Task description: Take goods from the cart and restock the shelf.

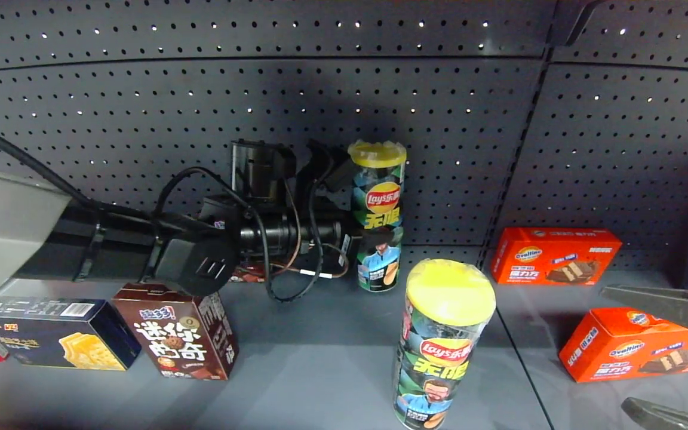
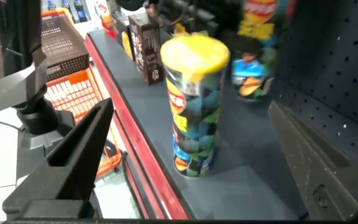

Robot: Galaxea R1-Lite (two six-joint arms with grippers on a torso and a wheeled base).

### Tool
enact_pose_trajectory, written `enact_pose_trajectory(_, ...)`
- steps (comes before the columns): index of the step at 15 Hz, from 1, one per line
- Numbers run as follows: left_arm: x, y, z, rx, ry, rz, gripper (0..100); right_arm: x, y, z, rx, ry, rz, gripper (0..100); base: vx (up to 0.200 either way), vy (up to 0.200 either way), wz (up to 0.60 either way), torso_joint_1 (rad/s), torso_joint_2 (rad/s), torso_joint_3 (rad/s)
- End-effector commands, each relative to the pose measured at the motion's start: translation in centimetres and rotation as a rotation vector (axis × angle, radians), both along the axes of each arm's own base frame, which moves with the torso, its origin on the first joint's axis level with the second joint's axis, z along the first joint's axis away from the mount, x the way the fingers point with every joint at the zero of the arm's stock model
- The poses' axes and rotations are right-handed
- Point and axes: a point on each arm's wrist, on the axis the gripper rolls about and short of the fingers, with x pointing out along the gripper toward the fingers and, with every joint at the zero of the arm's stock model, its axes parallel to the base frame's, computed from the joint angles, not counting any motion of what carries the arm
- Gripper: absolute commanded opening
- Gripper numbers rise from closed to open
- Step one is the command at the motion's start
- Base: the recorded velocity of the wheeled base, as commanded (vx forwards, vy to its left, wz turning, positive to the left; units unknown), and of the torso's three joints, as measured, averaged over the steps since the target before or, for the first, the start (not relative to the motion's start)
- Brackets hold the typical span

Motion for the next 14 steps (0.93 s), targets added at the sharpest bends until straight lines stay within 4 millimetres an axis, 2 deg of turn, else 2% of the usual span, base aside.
enact_pose_trajectory(1,1.8,-1.1,-1.5,0.003,0.007,-0.015,0,-0.1,-0.1,-0.2,-0.001,0.003,0.001,100,0.0,0.0,0.0,0.0,0.0,0.0)
enact_pose_trajectory(4,2.8,-2.2,-2.2,0.006,-0.007,-0.035,0,-0.2,-0.1,-0.2,0.001,0.0,0.0,100,0.0,0.0,0.0,0.0,0.0,0.0)
enact_pose_trajectory(7,2.7,-3.3,-2.9,0.017,-0.007,-0.059,0,-0.2,-0.1,0.0,0.003,-0.004,0.0,100,0.0,0.0,0.0,0.0,0.0,0.0)
enact_pose_trajectory(14,3.2,-3.2,-3.6,0.054,-0.035,-0.066,0,-0.2,-0.2,-0.2,0.0,0.001,0.0,100,0.0,0.0,0.0,0.0,0.0,0.0)
